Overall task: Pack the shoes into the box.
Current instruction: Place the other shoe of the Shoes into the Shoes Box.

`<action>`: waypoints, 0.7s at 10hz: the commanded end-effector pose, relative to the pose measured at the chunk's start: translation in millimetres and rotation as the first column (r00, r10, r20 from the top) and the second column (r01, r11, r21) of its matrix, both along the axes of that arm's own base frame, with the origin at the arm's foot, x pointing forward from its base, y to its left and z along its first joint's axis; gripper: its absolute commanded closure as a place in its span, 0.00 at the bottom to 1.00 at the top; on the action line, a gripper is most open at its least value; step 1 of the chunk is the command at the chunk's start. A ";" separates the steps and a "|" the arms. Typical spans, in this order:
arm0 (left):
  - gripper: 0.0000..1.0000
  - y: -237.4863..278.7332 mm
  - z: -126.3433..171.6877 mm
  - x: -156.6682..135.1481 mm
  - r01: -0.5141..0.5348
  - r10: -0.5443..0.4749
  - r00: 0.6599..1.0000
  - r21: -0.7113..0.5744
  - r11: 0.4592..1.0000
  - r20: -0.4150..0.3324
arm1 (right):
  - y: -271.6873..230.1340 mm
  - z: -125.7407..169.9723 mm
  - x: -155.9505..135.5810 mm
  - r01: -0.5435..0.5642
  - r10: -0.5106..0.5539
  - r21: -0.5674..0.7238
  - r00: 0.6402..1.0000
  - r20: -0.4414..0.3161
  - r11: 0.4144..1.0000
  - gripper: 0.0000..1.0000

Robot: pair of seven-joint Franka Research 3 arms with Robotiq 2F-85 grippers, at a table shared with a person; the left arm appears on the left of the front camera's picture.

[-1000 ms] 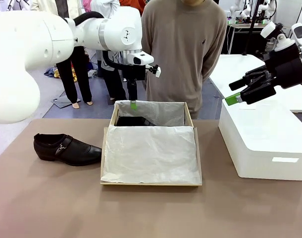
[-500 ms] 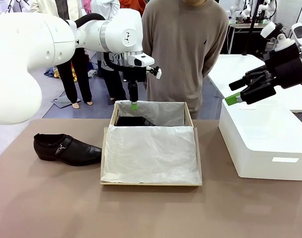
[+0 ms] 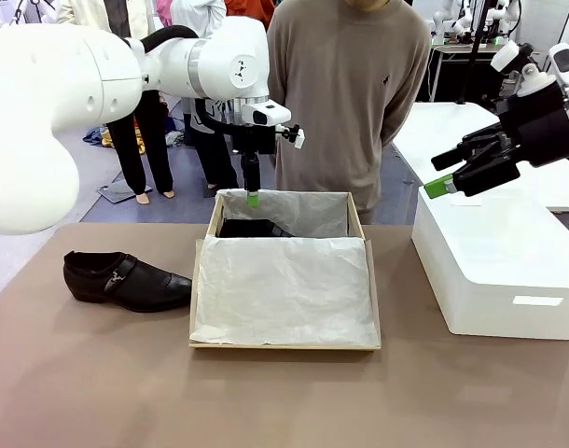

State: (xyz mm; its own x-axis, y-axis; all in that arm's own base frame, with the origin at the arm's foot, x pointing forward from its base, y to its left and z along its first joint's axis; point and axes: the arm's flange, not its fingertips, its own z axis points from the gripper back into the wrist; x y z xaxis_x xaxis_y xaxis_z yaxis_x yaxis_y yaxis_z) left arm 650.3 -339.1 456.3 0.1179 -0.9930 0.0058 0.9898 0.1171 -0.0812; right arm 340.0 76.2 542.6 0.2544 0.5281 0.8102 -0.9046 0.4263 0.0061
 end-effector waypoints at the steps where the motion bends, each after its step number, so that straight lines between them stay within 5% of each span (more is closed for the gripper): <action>1: 0.00 1.6 3.8 -0.5 -0.003 0.003 1.000 -0.001 1.000 0.006 | 0.9 -1.2 4.1 -0.023 0.022 0.023 0.999 0.029 0.999 0.00; 7: 0.00 43.5 42.6 -60.9 0.083 -0.086 0.993 0.034 0.996 0.081 | 0.9 -1.2 4.1 -0.023 0.022 0.023 0.999 0.029 0.999 0.00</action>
State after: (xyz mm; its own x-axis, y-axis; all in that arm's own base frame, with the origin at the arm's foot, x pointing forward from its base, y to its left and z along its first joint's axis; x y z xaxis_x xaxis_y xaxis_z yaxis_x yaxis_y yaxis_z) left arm 618.5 -323.6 506.2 0.0597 -0.9981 -0.0171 0.9980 0.0601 -0.0208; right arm 340.0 76.2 542.6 0.2542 0.5284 0.8101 -0.9046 0.4262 0.0058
